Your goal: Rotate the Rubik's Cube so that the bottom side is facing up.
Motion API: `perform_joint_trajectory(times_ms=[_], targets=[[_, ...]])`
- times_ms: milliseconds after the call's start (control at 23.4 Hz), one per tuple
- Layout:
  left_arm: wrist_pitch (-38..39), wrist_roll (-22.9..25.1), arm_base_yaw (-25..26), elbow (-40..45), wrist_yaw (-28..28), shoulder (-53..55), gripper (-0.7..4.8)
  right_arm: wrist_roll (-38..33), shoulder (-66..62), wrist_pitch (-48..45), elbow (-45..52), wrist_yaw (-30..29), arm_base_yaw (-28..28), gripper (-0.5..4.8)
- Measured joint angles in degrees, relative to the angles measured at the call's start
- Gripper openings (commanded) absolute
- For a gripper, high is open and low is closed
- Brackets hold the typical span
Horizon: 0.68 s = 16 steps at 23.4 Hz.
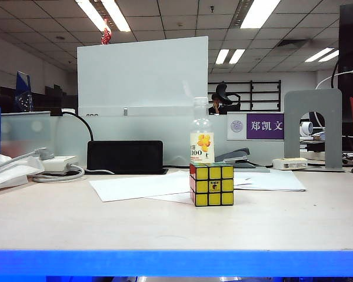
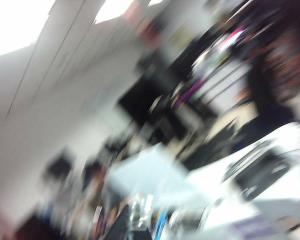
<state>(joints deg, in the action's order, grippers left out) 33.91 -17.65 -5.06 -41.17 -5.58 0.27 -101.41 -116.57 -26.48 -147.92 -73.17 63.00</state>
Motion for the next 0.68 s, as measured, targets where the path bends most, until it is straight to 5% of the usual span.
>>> perform_joint_trajectory(times_ms=[171, 470, 684], targets=[[3.0, 0.0, 0.0, 0.0, -1.3, 0.0, -0.05, -7.7, -0.7, -5.3, -0.4, 6.4, 5.0, -0.06], [3.2, 0.0, 0.0, 0.0, -1.9, 0.0, -0.05, -11.5, 1.0, -8.1, -21.9, 7.5, -1.7, -0.06], [3.2, 0.0, 0.0, 0.0, -1.9, 0.0, -0.05, -11.0, 0.9, -8.0, -27.3, 7.4, -4.3, -0.06]])
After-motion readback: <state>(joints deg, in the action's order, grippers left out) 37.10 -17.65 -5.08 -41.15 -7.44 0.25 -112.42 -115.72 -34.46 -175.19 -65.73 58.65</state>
